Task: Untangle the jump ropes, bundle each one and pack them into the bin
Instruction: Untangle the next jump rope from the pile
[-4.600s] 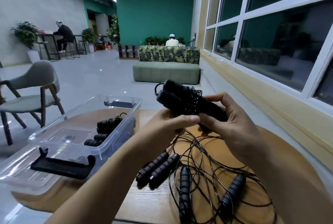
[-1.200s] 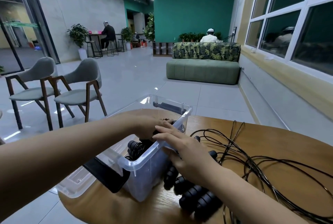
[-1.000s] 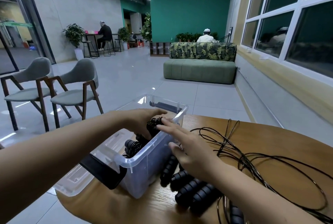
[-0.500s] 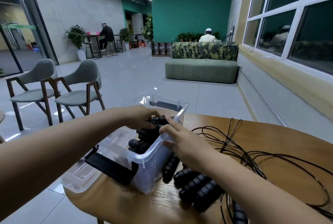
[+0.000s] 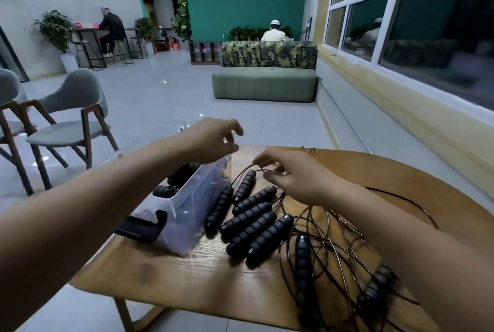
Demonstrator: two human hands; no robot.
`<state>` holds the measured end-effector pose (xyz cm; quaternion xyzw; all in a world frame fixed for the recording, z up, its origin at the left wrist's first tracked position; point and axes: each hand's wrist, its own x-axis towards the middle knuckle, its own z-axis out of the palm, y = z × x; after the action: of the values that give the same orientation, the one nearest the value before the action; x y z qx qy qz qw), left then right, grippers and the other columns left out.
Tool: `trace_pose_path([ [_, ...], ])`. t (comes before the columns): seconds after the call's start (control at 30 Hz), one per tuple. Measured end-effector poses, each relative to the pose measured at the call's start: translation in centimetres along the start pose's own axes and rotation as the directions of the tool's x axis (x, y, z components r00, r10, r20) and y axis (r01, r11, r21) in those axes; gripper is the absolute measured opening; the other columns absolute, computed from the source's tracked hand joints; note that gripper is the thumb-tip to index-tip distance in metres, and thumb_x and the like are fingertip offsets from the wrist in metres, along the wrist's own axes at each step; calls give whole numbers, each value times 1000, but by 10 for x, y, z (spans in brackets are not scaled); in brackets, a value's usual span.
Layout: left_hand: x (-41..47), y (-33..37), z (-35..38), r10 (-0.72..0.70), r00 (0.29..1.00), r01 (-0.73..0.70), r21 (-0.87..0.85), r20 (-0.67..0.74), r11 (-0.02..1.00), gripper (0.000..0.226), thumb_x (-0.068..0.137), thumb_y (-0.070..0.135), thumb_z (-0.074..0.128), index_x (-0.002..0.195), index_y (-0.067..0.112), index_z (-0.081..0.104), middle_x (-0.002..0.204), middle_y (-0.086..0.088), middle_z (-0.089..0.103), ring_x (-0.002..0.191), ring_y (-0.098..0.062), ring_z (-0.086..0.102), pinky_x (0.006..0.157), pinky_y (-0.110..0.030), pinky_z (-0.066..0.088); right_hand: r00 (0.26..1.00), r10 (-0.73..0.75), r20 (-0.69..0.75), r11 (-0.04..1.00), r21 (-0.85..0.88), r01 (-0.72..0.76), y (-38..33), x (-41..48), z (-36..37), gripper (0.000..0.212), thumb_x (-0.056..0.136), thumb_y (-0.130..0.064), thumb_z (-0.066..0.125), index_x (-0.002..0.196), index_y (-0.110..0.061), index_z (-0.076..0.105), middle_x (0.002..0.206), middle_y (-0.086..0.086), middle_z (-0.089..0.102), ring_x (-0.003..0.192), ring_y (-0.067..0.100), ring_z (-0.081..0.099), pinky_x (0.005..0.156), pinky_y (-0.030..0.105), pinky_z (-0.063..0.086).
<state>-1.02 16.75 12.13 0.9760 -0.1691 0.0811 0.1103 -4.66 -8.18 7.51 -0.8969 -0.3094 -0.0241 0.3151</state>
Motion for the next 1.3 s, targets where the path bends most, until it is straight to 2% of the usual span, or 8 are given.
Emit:
trace_pose_path([
  [0.07,-1,23,8,2,1000,-3,-69,-5,998,33,101,36,69,133,28,63,116,10,74,101,-16,66,94,-36,54,998,55,-19,998,12,-55,11,-29,-13,28,106,-21,66,130,-33,70,126,-17,72,108,-12,63,94,14,50],
  [0.23,-6,58,47,-48,998,41,-207,-32,978,17,97,37,71,113,36,70,97,19,73,93,-8,69,89,-33,56,970,229,-83,971,91,-221,31,-98,-32,18,105,-27,66,116,-41,72,107,-15,76,89,2,76,88,38,63],
  [0.43,-9,58,119,-263,964,243,-279,-37,929,13,95,24,71,108,24,72,103,0,76,89,-17,68,77,-28,48,921,370,-126,929,57,-365,47,-149,-31,15,103,-26,68,107,-40,72,89,-12,76,76,5,75,81,45,63],
  [0.67,-10,26,162,-388,916,371,-159,-97,915,24,99,35,61,114,17,67,108,-15,74,103,-36,68,83,-41,57,918,366,-150,930,38,-365,47,-176,-25,9,102,-35,70,106,-43,72,87,-14,74,76,4,73,76,33,60],
  [0.8,-13,11,163,-391,918,395,65,-66,917,22,94,13,53,115,17,61,113,-14,69,102,-36,65,73,-38,50,915,355,-190,934,33,-356,51,-179,-26,11,104,-29,69,108,-40,72,82,-11,74,71,4,73,73,33,60],
  [0.93,-16,18,166,-384,923,368,271,5,889,27,98,12,49,124,14,55,122,-14,65,111,-35,64,74,-37,47,917,379,-126,923,-21,-385,58,-185,-19,10,103,-34,69,108,-42,72,83,-14,73,73,4,71,73,35,61],
  [1.1,-17,24,174,-406,914,382,329,5,863,36,99,11,49,134,14,51,133,-15,63,122,-38,59,88,-42,51,926,367,-84,930,-5,-369,58,-190,-18,10,103,-35,69,109,-41,72,86,-18,73,76,4,71,72,31,60],
  [1.3,-12,23,169,-507,861,485,241,36,841,69,94,21,62,155,9,32,129,-14,66,116,-36,66,74,-39,48,930,359,-82,933,11,-359,55,-194,-19,9,103,-34,69,110,-40,72,85,-14,75,76,6,72,76,38,61],
])
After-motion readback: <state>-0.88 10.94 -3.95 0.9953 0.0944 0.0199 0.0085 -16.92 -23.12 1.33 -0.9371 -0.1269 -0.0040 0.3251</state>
